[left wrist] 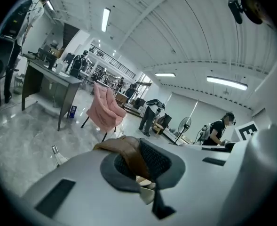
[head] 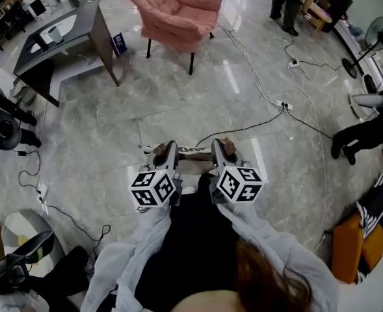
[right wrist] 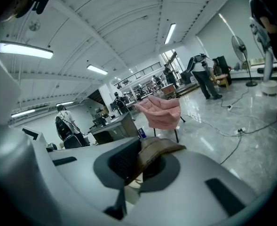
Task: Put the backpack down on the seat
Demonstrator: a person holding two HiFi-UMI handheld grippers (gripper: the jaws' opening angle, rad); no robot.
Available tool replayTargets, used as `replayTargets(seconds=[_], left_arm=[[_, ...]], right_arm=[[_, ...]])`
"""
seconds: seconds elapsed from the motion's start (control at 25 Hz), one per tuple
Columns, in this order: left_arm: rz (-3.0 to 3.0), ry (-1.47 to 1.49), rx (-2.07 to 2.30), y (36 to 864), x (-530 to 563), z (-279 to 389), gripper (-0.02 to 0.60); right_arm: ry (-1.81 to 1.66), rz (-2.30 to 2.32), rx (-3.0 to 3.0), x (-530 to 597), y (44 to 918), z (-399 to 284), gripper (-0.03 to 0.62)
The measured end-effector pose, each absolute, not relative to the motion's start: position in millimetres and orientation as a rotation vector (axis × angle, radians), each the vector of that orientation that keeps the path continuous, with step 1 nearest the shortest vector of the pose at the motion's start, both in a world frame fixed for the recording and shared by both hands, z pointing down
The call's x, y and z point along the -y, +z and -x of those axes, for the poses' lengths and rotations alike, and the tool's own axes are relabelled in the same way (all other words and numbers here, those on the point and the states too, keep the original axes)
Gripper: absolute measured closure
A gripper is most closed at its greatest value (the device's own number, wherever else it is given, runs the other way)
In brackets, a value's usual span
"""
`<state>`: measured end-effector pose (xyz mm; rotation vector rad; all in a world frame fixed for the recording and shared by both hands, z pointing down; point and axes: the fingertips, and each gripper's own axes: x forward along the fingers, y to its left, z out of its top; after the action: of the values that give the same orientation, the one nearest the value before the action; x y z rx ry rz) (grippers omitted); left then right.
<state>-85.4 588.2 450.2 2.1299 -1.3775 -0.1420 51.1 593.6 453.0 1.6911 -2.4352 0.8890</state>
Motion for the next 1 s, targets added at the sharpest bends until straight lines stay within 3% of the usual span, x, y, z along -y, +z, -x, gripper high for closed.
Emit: replayTargets(seconds=[0.4, 1.0], left_arm=[[-2.098, -0.112, 1.308, 470.6, -560.7, 67.9, 0.568], [-2.055, -0.128, 1.256, 478.0, -408.9, 18.7, 0.568]], right_arm=[[0.977, -1.730, 2.392, -570.5, 473.7, -69.9, 0.585], [1.081, -1.714, 2.326, -411.4, 480.3, -120.0, 0.585]])
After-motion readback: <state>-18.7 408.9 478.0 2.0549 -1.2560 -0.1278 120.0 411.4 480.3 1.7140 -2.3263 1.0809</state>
